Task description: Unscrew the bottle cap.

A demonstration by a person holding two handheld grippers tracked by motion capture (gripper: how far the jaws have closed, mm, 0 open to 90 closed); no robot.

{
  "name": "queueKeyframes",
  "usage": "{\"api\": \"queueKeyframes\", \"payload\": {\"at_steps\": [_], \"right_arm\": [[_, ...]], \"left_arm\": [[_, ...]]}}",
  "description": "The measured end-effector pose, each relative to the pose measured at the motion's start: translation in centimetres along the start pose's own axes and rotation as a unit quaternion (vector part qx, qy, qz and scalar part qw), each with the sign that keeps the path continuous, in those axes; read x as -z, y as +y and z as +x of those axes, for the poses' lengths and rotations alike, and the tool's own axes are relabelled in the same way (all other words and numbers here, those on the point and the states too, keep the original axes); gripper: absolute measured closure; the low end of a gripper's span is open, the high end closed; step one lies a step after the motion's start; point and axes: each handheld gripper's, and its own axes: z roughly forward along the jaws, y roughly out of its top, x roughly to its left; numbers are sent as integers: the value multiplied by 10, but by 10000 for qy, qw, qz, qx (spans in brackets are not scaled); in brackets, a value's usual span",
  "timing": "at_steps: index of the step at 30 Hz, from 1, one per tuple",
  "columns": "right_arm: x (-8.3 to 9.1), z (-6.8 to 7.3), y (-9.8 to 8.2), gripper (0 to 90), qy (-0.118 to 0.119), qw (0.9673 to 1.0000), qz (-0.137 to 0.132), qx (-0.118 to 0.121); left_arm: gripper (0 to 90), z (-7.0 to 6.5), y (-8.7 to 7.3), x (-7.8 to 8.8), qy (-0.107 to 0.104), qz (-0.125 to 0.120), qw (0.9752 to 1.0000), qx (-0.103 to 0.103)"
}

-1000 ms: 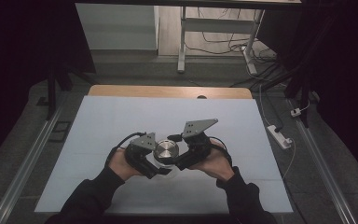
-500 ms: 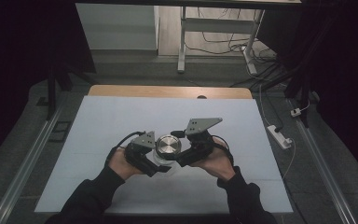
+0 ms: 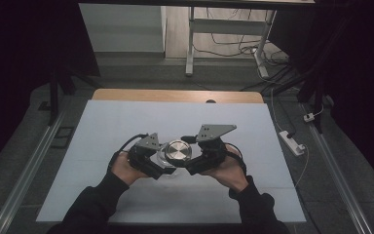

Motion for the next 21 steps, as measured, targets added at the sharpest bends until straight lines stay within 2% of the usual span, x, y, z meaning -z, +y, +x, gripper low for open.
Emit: {"api": "queueKeyframes", "payload": {"at_steps": [13,21], "right_arm": [[10,9,-6,197,-57,10000,-39,47],[9,14,-15,197,-74,10000,26,59]], "left_arm": [[157,11,-1,4,202,-85,9996,170],[157,16,-1,4,288,-114,9993,221]]}}
